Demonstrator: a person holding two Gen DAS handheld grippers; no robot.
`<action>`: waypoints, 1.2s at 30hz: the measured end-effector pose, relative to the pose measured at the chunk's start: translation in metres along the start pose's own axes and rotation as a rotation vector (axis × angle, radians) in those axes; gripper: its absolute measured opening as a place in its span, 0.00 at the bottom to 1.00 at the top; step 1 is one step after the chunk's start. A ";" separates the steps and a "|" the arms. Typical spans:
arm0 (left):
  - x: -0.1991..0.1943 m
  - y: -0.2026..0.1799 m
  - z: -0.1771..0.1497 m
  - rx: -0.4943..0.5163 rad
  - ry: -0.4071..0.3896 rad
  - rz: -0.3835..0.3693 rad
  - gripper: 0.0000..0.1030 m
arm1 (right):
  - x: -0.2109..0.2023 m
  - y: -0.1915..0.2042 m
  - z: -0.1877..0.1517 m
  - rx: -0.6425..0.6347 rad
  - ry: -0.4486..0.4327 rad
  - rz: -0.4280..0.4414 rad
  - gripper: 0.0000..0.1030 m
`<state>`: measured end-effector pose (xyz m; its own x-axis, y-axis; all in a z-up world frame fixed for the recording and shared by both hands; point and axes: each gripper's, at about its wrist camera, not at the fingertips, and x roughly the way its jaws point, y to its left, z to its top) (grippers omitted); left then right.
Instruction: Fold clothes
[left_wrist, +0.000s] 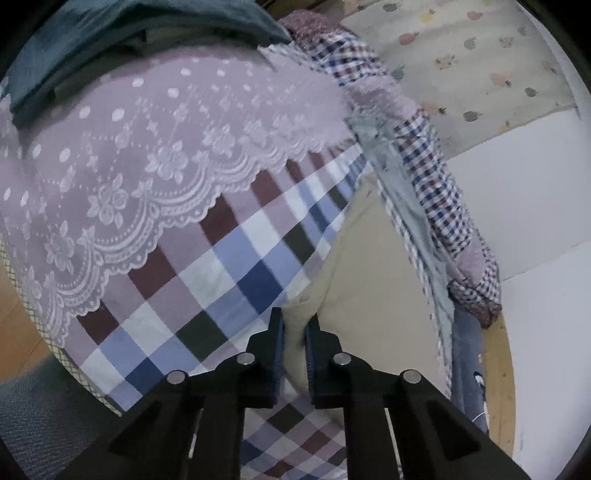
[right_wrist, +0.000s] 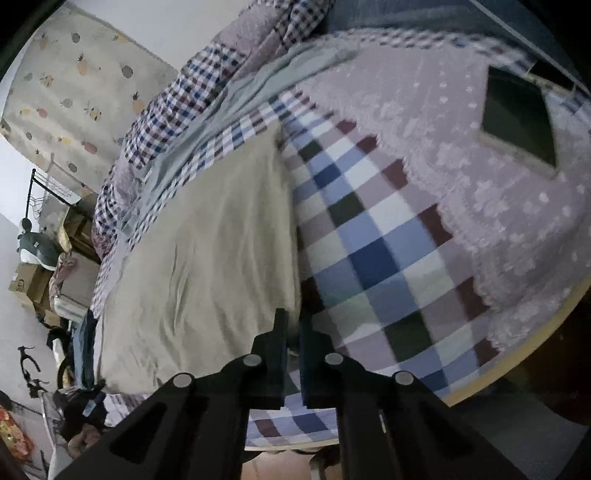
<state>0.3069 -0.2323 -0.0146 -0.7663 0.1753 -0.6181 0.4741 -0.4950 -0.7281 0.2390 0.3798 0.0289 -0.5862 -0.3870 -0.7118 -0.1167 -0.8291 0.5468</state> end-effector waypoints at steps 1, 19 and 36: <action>-0.004 -0.001 0.000 -0.003 -0.014 -0.015 0.08 | -0.006 -0.001 0.000 -0.002 -0.018 0.001 0.03; 0.003 0.009 -0.004 -0.081 0.059 0.031 0.40 | -0.035 0.026 -0.013 -0.134 -0.166 -0.245 0.23; 0.003 0.019 0.004 -0.143 0.120 -0.228 0.08 | 0.036 0.291 -0.201 -1.227 -0.301 -0.135 0.64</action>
<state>0.3119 -0.2443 -0.0298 -0.8072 0.3716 -0.4586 0.3586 -0.3084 -0.8811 0.3454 0.0432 0.0737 -0.8047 -0.2971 -0.5140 0.5320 -0.7450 -0.4023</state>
